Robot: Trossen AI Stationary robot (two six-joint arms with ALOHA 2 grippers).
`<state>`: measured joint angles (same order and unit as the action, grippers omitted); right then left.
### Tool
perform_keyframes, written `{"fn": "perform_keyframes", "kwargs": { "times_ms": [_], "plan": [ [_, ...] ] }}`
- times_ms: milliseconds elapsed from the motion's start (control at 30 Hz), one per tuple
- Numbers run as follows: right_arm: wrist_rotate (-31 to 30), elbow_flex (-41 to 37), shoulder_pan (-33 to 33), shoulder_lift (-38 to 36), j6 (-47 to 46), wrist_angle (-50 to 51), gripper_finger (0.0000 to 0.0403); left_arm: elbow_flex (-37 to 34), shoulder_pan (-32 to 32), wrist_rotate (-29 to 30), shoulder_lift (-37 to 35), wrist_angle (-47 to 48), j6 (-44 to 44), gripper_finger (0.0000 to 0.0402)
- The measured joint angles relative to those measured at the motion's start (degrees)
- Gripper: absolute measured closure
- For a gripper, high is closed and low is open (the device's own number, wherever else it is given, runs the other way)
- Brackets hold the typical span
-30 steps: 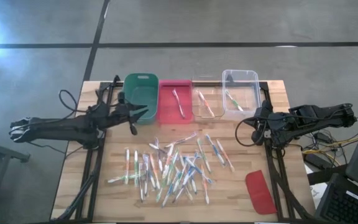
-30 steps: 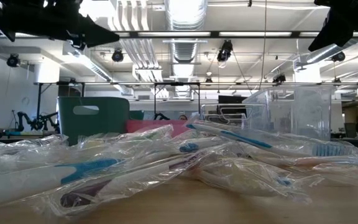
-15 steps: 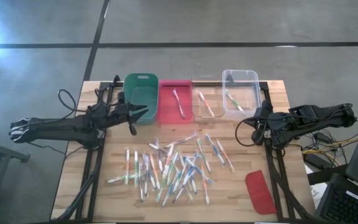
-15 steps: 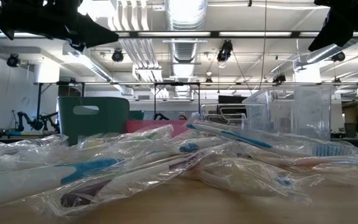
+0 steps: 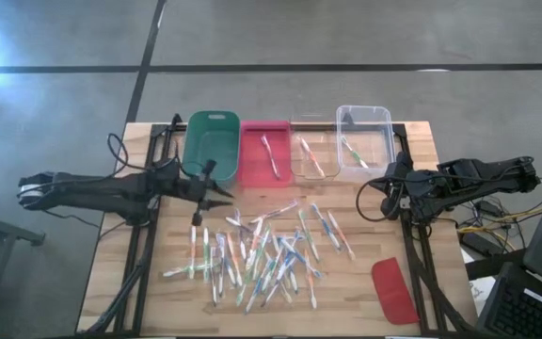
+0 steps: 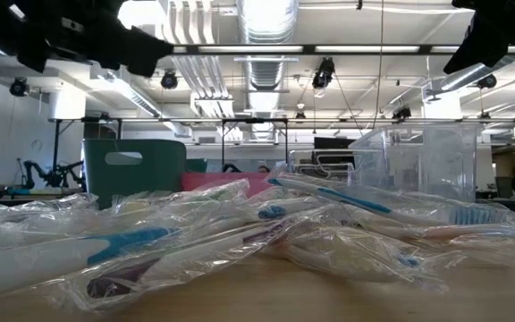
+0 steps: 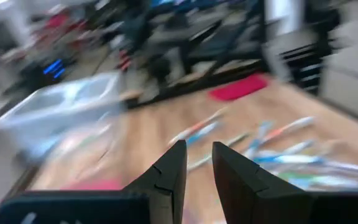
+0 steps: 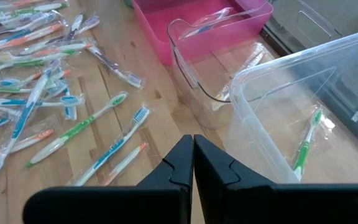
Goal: Pick & Place Toothbrushes
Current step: Put the violet toothbrush into the green bin
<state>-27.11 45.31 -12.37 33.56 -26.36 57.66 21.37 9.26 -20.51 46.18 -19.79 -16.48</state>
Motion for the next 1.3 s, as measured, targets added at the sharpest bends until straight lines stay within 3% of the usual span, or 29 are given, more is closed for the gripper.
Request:
{"fn": "perform_keyframes", "kwargs": {
  "times_ms": [167,300,367,467,633,700,833,1067,1200,1300],
  "plan": [
    [0.00,0.01,0.01,0.02,0.01,0.00,0.0394,0.08,0.04,-9.10,4.93,-4.55,-4.20,0.0319],
    [0.00,0.00,0.00,0.00,0.01,0.01,0.0394,1.28,0.02,-21.52,6.21,-4.40,-4.86,0.0319],
    [0.00,0.00,0.01,0.01,-0.01,-0.01,0.0394,1.57,0.00,-23.71,5.96,-3.81,-4.46,0.0319],
    [0.00,-0.01,0.01,0.00,0.01,0.00,0.0394,1.88,0.05,-16.81,5.70,-3.43,-3.73,0.0319],
    [0.00,0.01,0.01,0.00,0.01,-0.01,0.0394,5.24,0.13,6.53,5.18,0.33,-6.46,0.0319],
    [0.00,0.01,0.01,0.00,0.00,0.01,0.0394,6.74,0.12,10.33,6.27,0.33,-8.76,0.0319],
    [0.00,0.00,0.00,0.00,0.01,-0.01,0.0394,10.55,0.07,12.49,9.72,4.61,-9.01,0.0319],
    [0.00,-0.01,0.01,0.00,0.00,-0.01,0.0394,14.86,-0.02,21.66,17.29,15.35,1.53,0.0319],
    [0.00,-0.01,0.01,0.00,0.00,-0.01,0.0394,18.17,-0.21,31.67,19.68,21.54,6.44,0.0319],
    [0.00,0.00,0.00,0.02,0.01,0.00,0.0394,24.02,-1.33,40.78,20.50,33.45,16.51,0.0319]
  ]
}}
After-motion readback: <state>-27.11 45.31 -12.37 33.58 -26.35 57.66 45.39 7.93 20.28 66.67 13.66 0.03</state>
